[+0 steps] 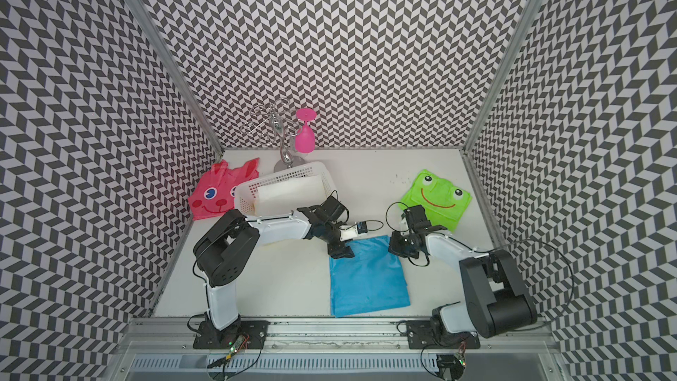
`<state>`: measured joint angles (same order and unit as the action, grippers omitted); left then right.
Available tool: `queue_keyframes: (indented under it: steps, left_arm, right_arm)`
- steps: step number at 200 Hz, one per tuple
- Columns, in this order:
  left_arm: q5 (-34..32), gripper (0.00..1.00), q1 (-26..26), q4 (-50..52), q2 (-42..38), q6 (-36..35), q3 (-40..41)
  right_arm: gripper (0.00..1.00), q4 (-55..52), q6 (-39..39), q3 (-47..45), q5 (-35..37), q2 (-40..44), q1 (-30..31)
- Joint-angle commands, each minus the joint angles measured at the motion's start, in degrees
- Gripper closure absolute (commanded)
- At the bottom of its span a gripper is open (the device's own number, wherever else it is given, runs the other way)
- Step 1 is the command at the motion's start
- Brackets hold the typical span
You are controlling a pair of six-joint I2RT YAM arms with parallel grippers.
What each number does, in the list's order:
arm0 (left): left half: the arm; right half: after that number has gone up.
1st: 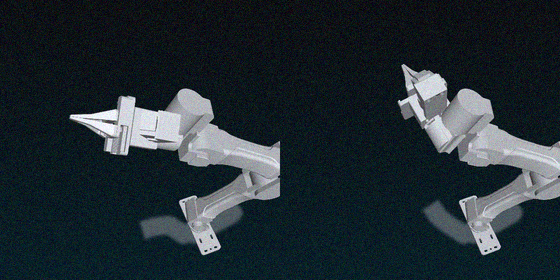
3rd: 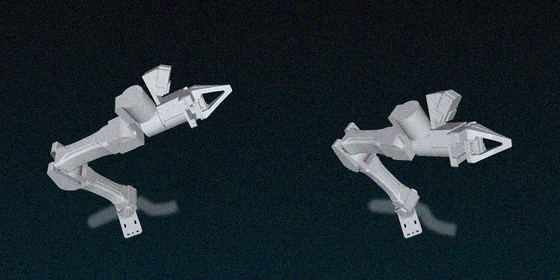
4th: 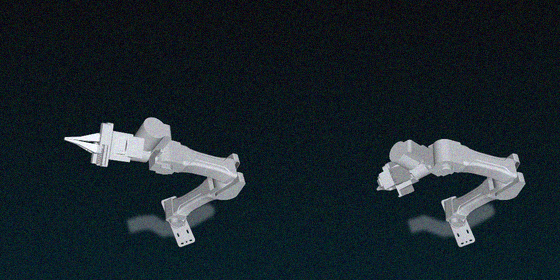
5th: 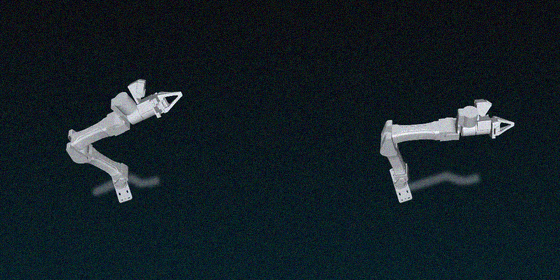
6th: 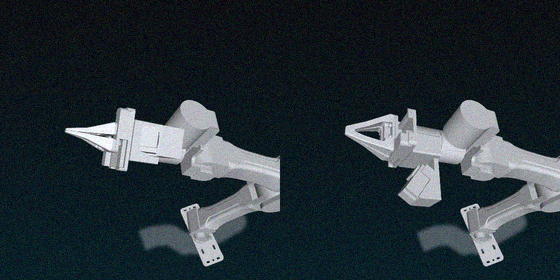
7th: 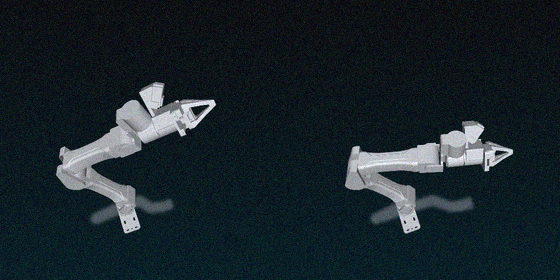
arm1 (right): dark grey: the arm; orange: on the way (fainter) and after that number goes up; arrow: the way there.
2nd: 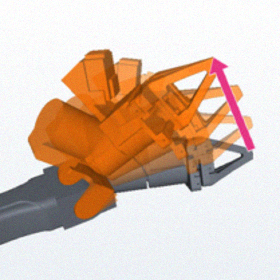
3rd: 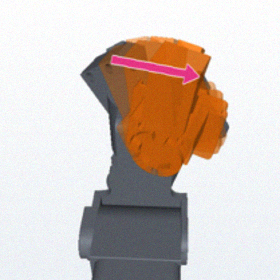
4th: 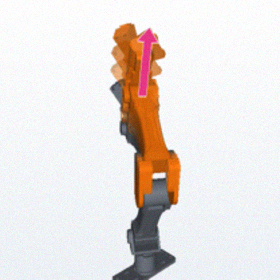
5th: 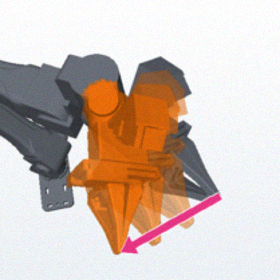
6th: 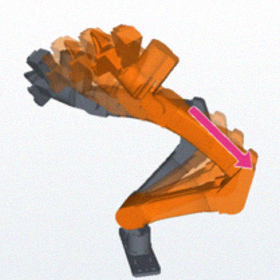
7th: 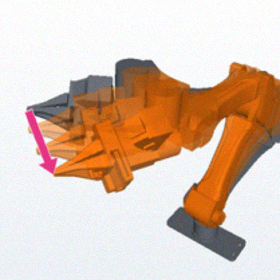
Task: Put the folded raincoat in the basket
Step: Pick up the raincoat from the center of the board.
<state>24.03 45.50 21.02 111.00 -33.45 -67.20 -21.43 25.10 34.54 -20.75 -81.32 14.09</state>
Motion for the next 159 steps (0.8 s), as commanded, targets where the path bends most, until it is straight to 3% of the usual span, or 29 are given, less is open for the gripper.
queue_keyframes:
  steps: [1, 42, 70, 107, 159]
  left_arm:
    - [0.23, 0.60, 0.65, 3.55, 2.78, 0.69, 0.40]
    - [3.30, 1.00, 0.73, 7.44, 2.73, -0.51, -3.17]
    - [6.24, 1.00, 0.70, 10.67, 1.48, -0.93, -6.54]
    - [8.53, 1.00, 0.66, 17.83, -2.21, -1.53, -12.36]
    - [6.13, 1.00, 0.20, 26.47, -11.28, -3.13, -16.72]
  right_arm:
    - [1.00, 0.84, -1.02, -2.04, -1.45, 1.00, 0.33]
    - [1.00, 3.59, -1.42, -2.67, -1.83, 13.19, 0.34]
    - [1.00, 2.93, -1.25, -1.75, -0.66, 20.93, 0.37]
    - [1.00, 0.25, -2.66, 0.90, -1.17, 24.24, 0.36]
    - [1.00, 3.22, -5.18, 2.43, -11.53, 24.36, 0.41]
